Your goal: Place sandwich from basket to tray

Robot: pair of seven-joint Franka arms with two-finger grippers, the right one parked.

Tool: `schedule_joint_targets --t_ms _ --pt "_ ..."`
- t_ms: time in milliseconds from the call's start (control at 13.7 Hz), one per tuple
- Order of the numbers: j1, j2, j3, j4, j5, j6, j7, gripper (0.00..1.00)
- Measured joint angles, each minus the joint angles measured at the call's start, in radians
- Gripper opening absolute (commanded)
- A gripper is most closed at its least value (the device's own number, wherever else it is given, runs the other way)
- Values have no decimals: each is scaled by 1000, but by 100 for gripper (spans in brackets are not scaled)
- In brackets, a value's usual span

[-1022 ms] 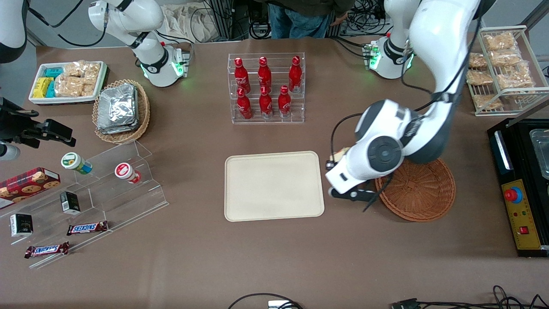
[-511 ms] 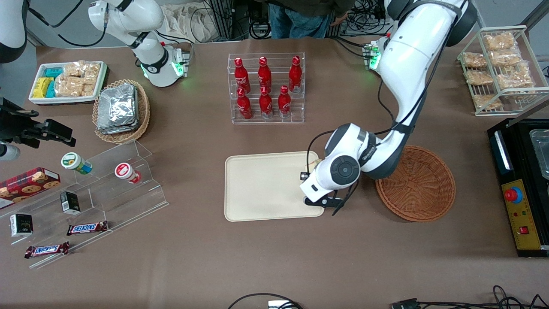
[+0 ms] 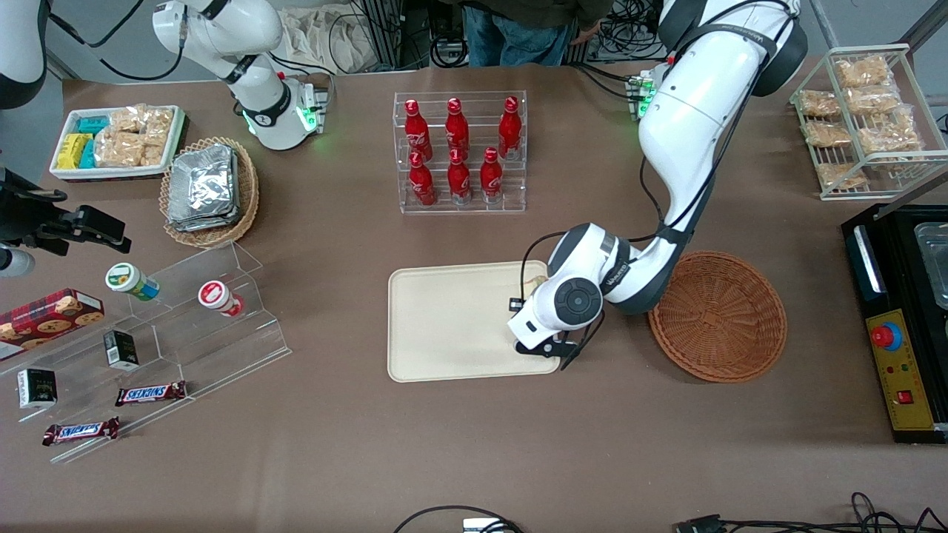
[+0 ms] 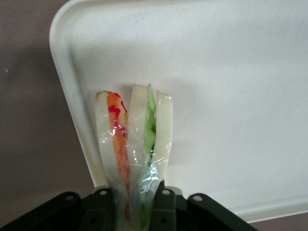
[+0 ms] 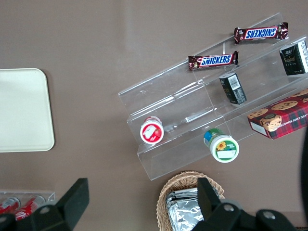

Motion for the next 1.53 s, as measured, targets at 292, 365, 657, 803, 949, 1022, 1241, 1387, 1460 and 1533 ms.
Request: schedule_joint_targets --t_ms 292,365,657,803,949,1022,1241,1387,1460,1533 --pt "1 -1 1 18 0 30 -5 100" --pt "2 -6 2 31 0 31 -5 100" --pt "30 -109 17 62 0 -7 -13 100" --pt "100 -201 22 68 0 -129 -12 100" --pt "193 -302 23 70 1 -288 11 100" --pt "232 -350 24 71 1 -360 38 100" --pt "339 -477 29 71 3 -537 166 100" --pt "415 -550 31 71 17 -639 256 100" --pt "451 -581 32 70 30 -691 313 100" --pt "483 -608 33 69 36 -733 357 100"
